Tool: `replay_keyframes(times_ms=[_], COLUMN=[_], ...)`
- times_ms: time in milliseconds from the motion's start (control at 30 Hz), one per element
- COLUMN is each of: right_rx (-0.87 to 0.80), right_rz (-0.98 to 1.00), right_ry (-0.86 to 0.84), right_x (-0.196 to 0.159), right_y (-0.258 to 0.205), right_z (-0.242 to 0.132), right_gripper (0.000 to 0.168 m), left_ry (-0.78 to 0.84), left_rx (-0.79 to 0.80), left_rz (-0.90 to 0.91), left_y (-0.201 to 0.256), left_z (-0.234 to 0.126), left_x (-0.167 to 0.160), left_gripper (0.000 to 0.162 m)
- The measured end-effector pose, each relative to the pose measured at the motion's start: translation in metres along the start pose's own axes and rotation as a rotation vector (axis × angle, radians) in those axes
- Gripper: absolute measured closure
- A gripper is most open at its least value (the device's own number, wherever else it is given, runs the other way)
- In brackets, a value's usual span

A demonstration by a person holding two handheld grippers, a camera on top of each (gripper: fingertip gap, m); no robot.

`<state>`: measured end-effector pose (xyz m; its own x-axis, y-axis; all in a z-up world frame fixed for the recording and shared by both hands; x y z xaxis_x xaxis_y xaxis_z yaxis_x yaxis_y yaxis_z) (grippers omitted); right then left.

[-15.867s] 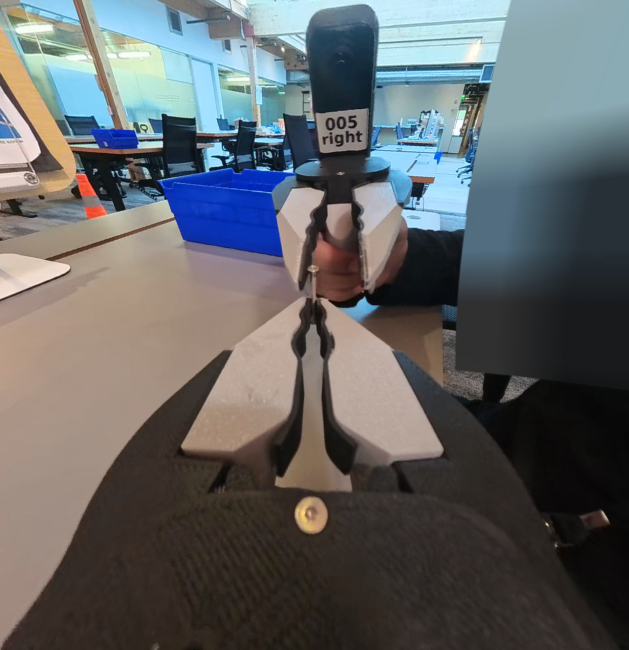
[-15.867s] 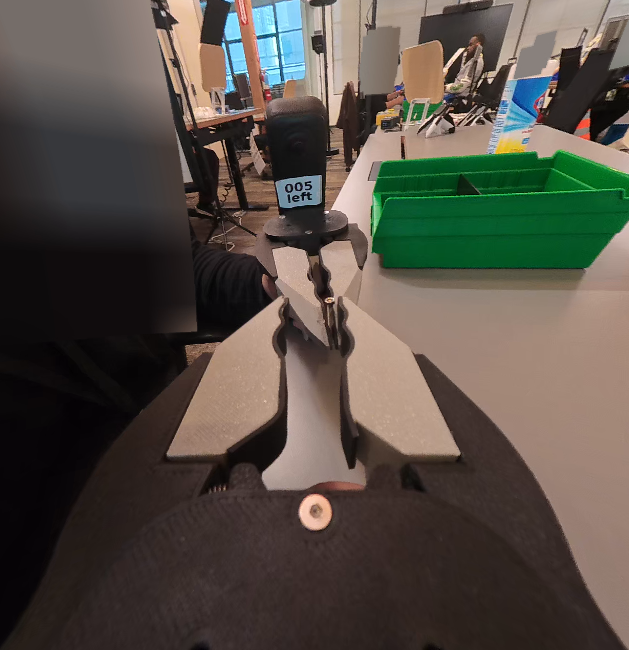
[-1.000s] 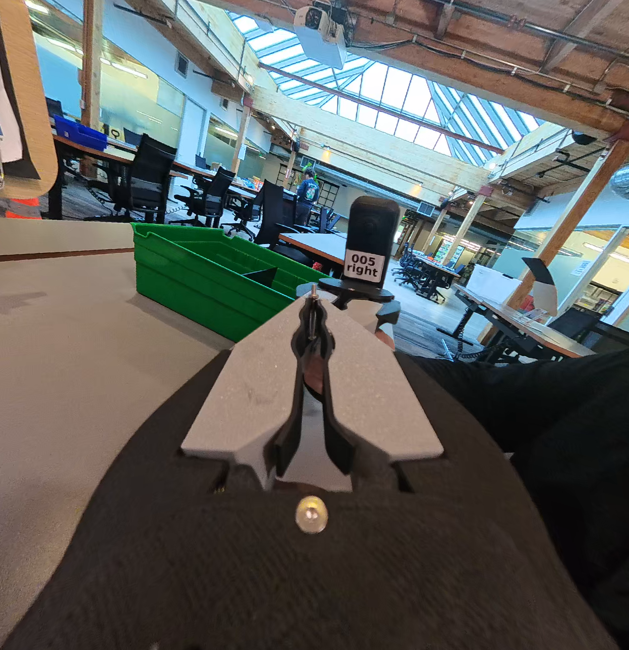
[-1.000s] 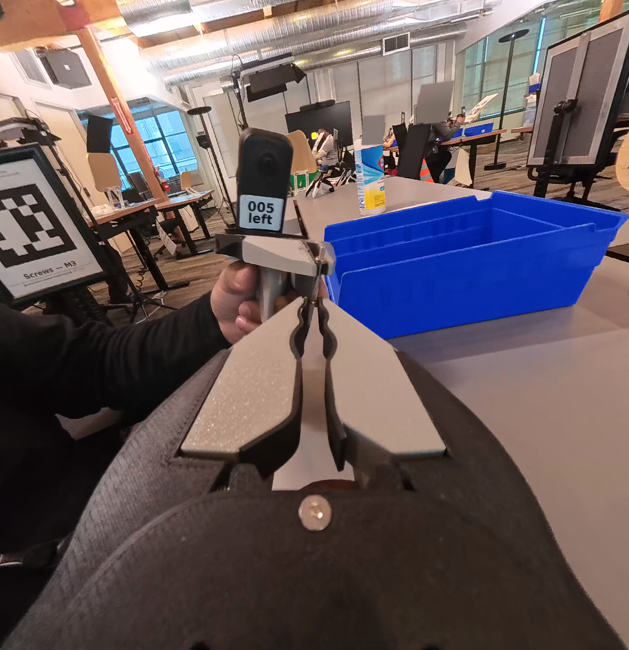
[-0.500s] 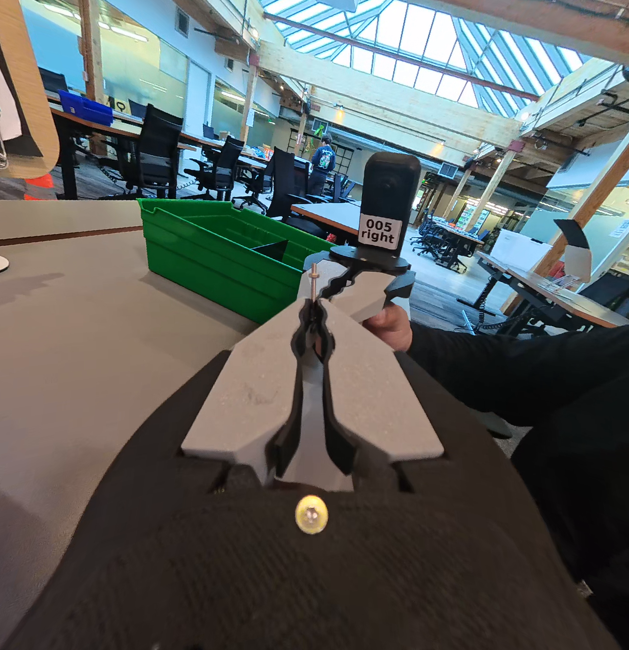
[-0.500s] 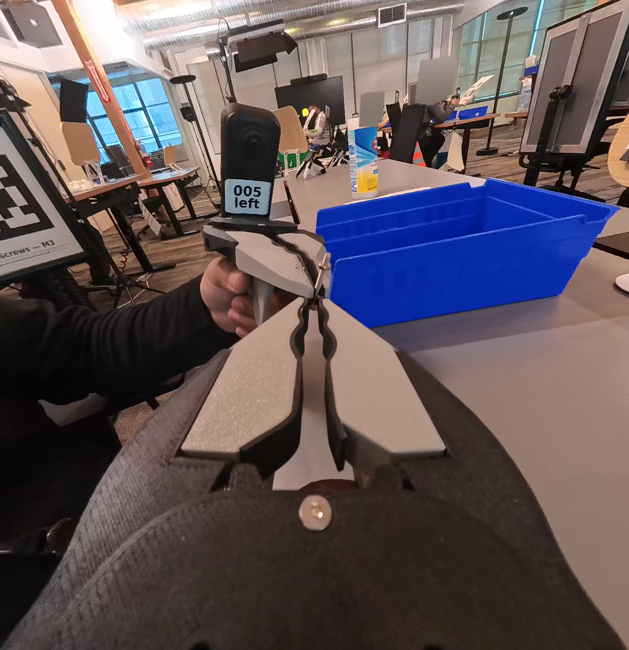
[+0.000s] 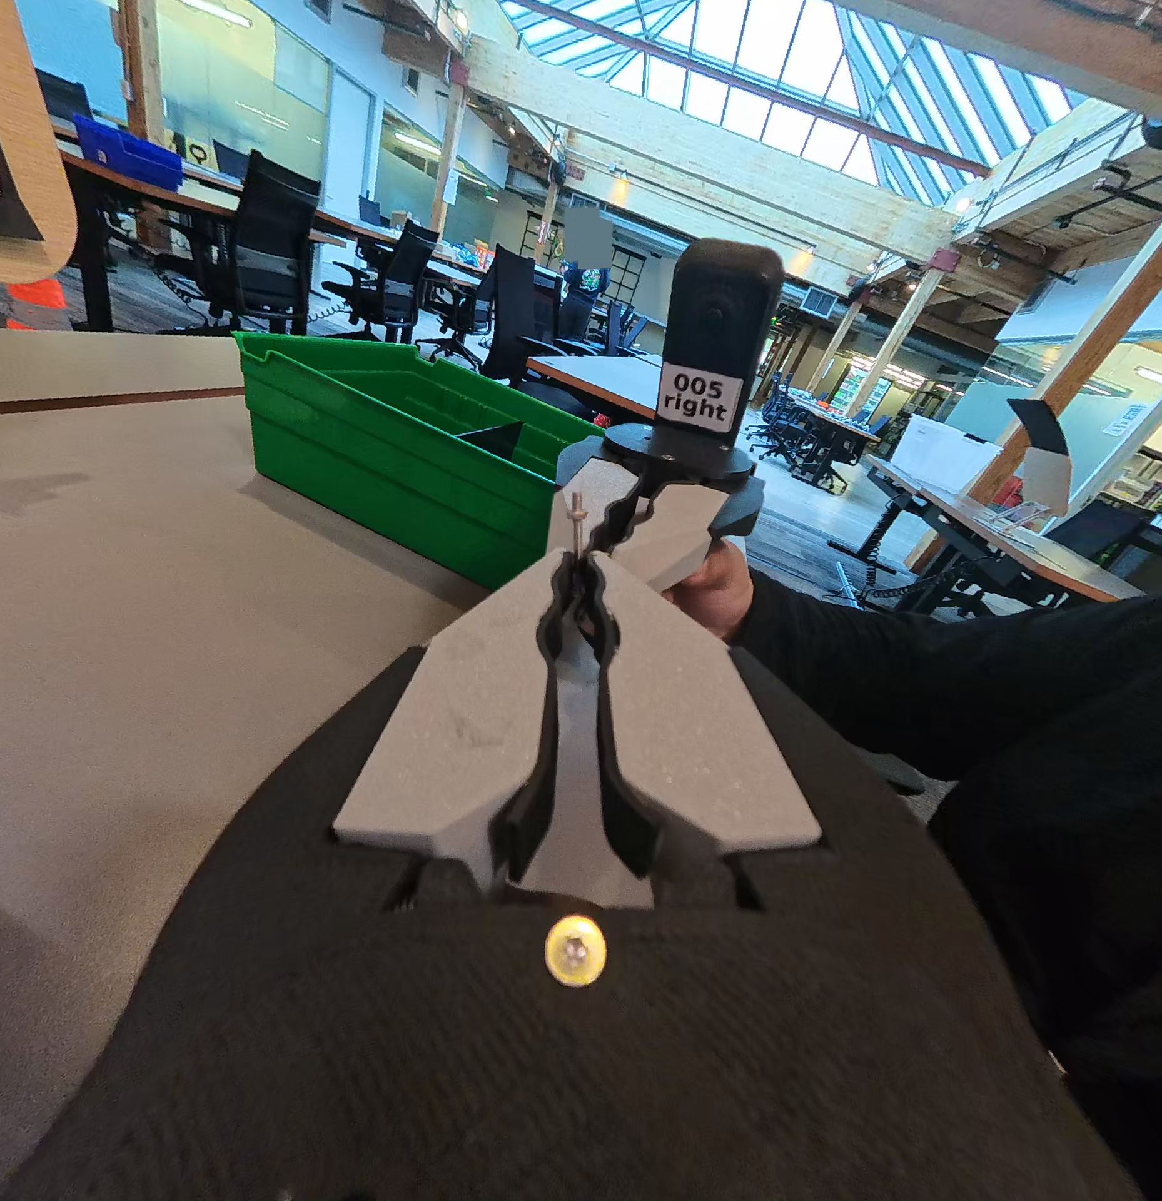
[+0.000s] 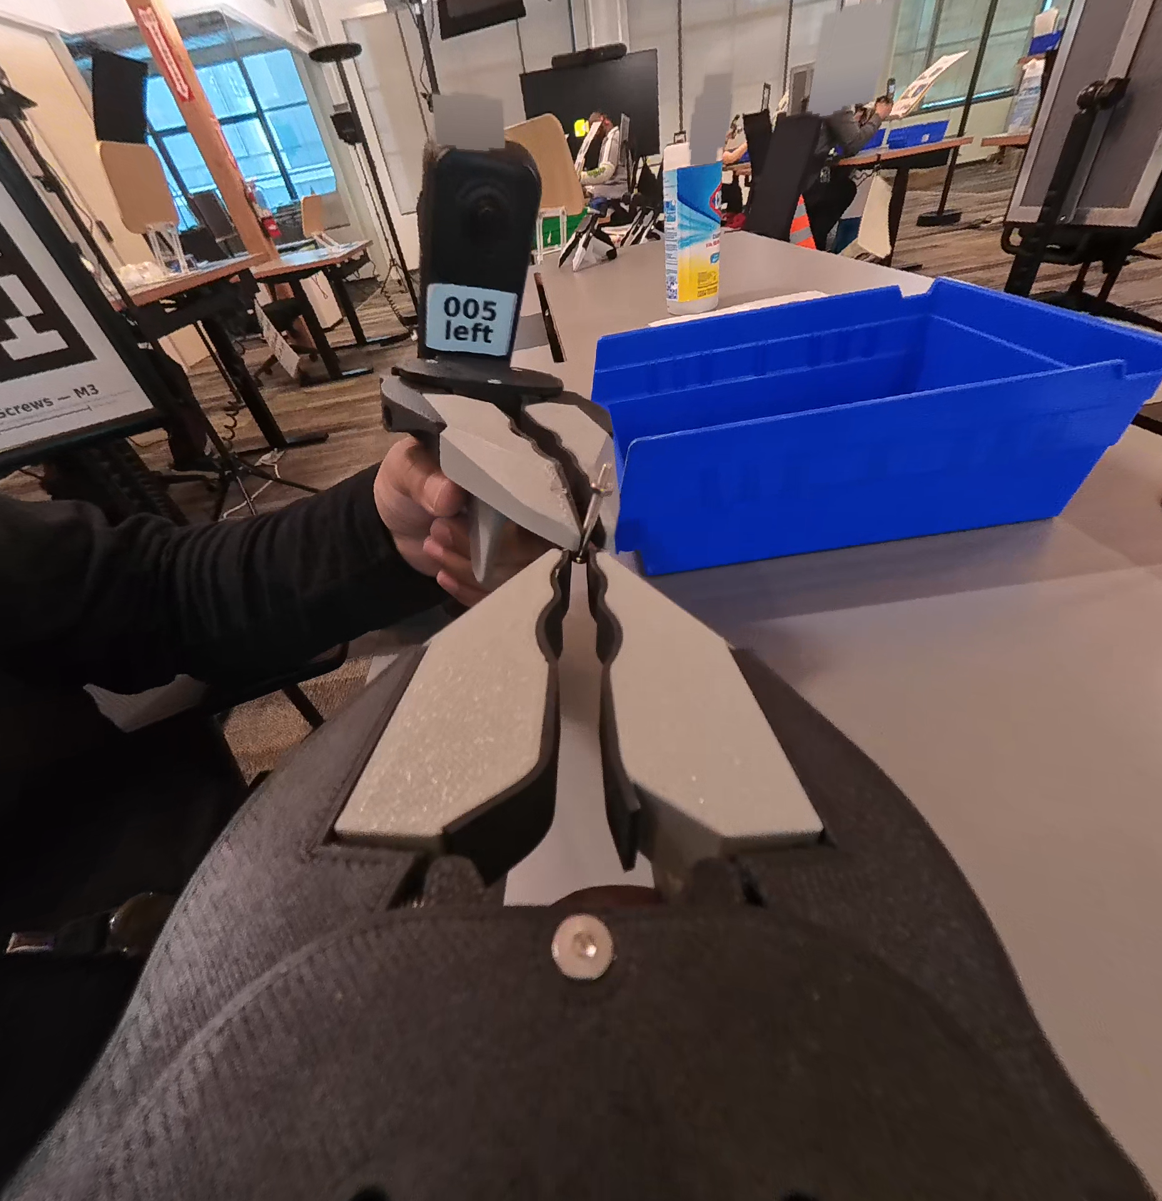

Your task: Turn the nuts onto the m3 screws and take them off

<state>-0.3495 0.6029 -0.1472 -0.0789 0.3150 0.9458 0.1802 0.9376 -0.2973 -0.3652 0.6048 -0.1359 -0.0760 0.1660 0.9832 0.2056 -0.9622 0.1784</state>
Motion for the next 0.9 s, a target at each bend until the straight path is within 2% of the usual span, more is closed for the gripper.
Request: replay_keyframes(times_ms=[100,200,500,567,767,900], right_rx=[-0.003,0.011,0.016,0.002,-0.058,-0.120], right_rz=[-0.009,-0.002,0.012,0.026,-0.005,-0.030], right_ry=[-0.041,-0.043,-0.035,-0.037,0.016,0.119], right_x=[-0.004,-0.005,-0.004,-0.004,0.010,0.026], right_y=[0.000,-0.001,-0.001,0.003,0.011,0.017], right_z=[0.001,0.001,0.001,-0.001,-0.016,-0.031], right_gripper=[0.167,0.167,0.166,0.160,0.157,0.153], left_ry=[-0.007,-0.016,-0.035,-0.026,0.104,0.097], left_rx=[-0.014,-0.003,0.033,0.057,0.119,0.192], left_rz=[-0.005,0.010,0.101,0.119,0.102,0.179], left_y=[0.002,0.002,0.002,0.000,-0.010,-0.015], left_z=[0.001,0.003,0.002,0.002,0.000,0.009], left_x=[-0.001,-0.002,-0.002,0.000,0.009,-0.004], left_gripper=[0.154,0.162,0.162,0.162,0.162,0.162])
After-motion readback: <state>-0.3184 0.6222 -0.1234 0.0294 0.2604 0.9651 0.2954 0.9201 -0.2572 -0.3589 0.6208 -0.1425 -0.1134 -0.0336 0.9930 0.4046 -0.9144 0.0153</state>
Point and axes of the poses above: each gripper's, where its closed fingertips meet, z out along the fingers, x out of its top, y = z × x across the jaws, the point moved 2 cm from there along -z, back along the fingers, and after that the axes turned 9 degrees about z, right-handed, at the moved point
